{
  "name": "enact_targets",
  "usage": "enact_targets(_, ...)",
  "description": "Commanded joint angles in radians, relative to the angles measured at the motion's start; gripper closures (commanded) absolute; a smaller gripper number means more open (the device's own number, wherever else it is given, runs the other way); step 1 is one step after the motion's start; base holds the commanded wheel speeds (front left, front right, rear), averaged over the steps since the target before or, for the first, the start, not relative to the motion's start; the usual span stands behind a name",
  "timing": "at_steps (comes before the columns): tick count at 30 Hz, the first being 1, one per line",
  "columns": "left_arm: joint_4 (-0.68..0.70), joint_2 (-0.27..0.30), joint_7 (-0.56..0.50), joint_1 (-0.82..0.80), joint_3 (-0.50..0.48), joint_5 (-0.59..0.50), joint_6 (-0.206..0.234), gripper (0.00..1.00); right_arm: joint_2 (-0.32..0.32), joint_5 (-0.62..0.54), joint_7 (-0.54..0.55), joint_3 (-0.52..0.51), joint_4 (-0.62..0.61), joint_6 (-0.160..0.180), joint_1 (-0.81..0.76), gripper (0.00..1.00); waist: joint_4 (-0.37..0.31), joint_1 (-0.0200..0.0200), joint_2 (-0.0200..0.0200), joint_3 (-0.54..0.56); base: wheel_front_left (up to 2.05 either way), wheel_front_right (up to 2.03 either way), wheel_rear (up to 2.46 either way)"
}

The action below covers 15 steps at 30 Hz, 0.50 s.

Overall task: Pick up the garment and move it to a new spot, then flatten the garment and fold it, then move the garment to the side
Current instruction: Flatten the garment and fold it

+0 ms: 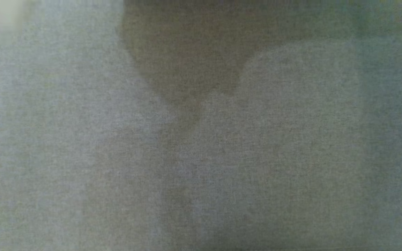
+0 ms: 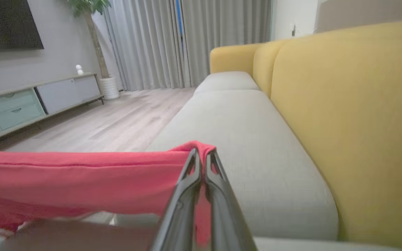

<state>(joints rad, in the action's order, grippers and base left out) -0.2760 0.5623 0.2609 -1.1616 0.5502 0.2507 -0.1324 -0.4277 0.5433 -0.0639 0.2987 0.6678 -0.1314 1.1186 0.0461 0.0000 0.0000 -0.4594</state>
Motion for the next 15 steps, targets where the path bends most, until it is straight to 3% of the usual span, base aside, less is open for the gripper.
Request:
enact_targets(1, 0.055, 0.066, 0.001, 0.037, -0.054, -0.011, 0.003, 1.0, -0.025, 0.025, -0.007, 0.014, -0.027, 0.001, -0.043, 1.0, 0.004, 0.0, 0.0, 0.043, 0.0, 0.0, 0.0)
enact_targets(10, 0.284, 0.116, 0.001, 0.63, -0.101, -0.036, 0.091, 1.0, -0.126, 0.22, -0.002, 0.086, -0.161, 0.001, -0.471, 1.0, 0.002, 0.0, 0.0, 0.252, 0.0, 0.0, 0.0)
enact_targets(15, 0.345, 0.141, 0.001, 0.901, -0.07, -0.035, 0.13, 1.0, -0.186, 0.276, 0.003, 0.067, -0.263, 0.001, -0.713, 1.0, 0.009, 0.0, 0.0, 0.342, 0.0, 0.0, 0.0)
